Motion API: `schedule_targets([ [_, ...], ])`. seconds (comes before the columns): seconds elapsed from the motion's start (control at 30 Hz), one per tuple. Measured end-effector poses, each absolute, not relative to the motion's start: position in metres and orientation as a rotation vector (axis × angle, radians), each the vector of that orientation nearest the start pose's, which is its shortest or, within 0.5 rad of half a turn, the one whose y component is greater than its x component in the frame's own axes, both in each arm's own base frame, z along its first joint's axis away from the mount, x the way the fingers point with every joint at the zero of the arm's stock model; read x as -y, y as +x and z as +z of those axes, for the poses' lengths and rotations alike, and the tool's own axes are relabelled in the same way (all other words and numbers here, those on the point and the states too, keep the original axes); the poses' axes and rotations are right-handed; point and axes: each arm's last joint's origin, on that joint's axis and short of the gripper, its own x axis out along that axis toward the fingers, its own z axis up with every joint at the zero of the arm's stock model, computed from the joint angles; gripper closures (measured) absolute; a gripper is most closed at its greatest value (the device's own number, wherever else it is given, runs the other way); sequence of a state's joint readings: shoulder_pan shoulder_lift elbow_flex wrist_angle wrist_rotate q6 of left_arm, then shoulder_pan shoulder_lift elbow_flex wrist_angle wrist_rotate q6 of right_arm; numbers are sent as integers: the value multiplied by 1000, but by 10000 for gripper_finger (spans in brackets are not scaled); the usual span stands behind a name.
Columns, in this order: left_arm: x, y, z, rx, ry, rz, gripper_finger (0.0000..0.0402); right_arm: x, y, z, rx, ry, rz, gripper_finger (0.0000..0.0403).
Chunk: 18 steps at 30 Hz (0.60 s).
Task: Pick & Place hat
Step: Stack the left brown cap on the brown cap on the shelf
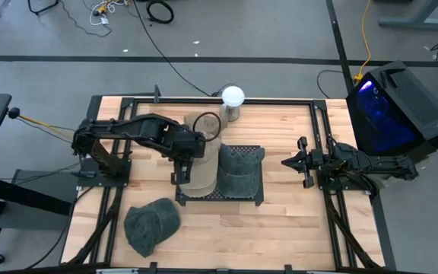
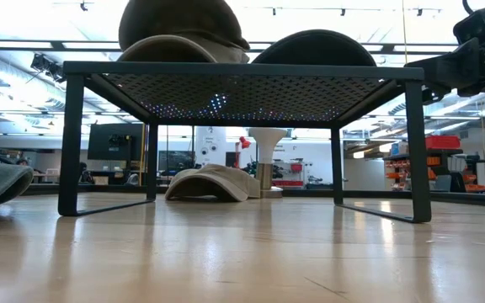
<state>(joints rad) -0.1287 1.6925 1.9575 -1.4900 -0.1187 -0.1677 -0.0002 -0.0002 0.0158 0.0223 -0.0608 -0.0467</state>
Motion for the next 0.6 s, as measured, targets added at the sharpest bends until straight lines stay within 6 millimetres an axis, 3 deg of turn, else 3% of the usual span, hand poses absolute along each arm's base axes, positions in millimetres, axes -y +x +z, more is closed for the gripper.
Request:
schedule_targets([
  [0.6, 49, 313, 381, -1299, 35, 25, 394, -2, 97, 171, 40, -48, 60, 388],
])
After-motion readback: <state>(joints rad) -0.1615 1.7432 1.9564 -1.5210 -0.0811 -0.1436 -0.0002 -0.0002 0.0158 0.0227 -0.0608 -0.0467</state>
